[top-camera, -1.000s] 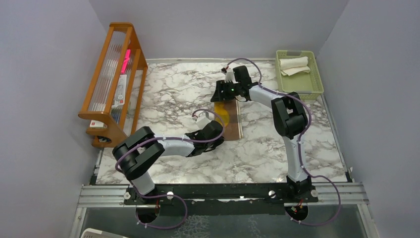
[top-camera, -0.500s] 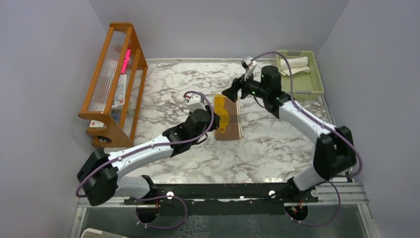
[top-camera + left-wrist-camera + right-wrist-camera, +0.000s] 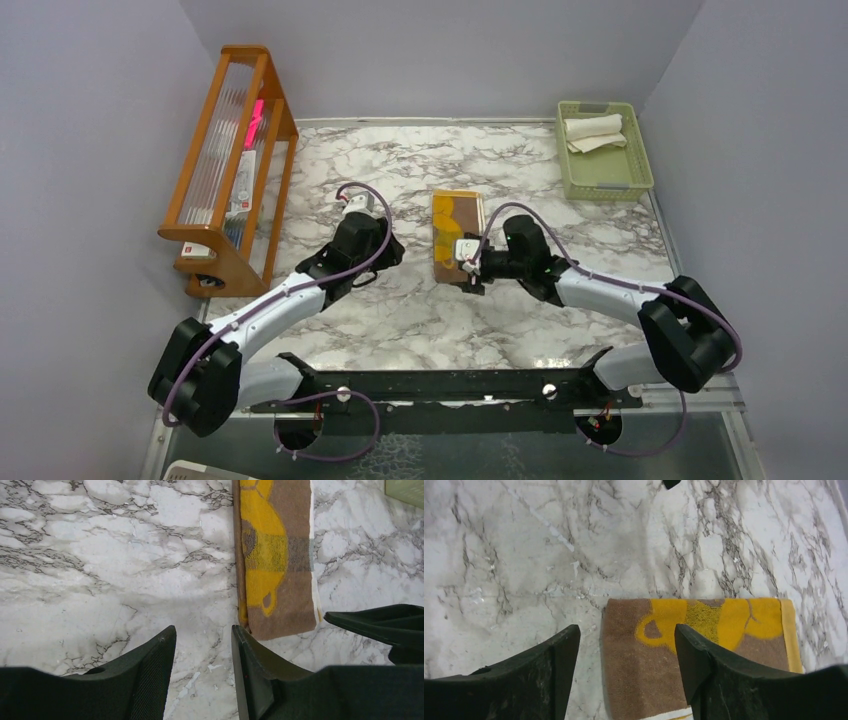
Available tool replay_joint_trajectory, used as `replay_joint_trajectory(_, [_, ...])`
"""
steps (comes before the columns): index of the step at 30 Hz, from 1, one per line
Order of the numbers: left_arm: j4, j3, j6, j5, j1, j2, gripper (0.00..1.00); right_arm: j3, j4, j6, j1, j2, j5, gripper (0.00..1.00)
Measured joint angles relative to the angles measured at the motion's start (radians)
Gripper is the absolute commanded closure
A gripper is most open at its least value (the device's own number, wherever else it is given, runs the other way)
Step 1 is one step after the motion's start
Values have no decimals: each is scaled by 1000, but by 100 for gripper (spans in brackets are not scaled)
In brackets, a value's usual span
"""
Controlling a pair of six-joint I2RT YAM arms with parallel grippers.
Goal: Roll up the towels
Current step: Roll the towel at the center of the board.
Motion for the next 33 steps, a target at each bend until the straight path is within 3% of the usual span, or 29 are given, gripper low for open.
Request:
replay_joint_trajectory(4, [-34,-1,22,64,34,-24,52,16,-65,-158,47,60,78,41])
replay_joint_trajectory(10, [-57,-24,35,110,59,-82,52,16,-119,-269,69,109,227,51])
replay_joint_trajectory(25, [-69,-38,56,163,89,-49,53,47,-125,-310,86,188,304,63])
replay_joint_trajectory(33, [-69,-38,56,180,92,-39,53,78,-156,-309,95,208,290,61])
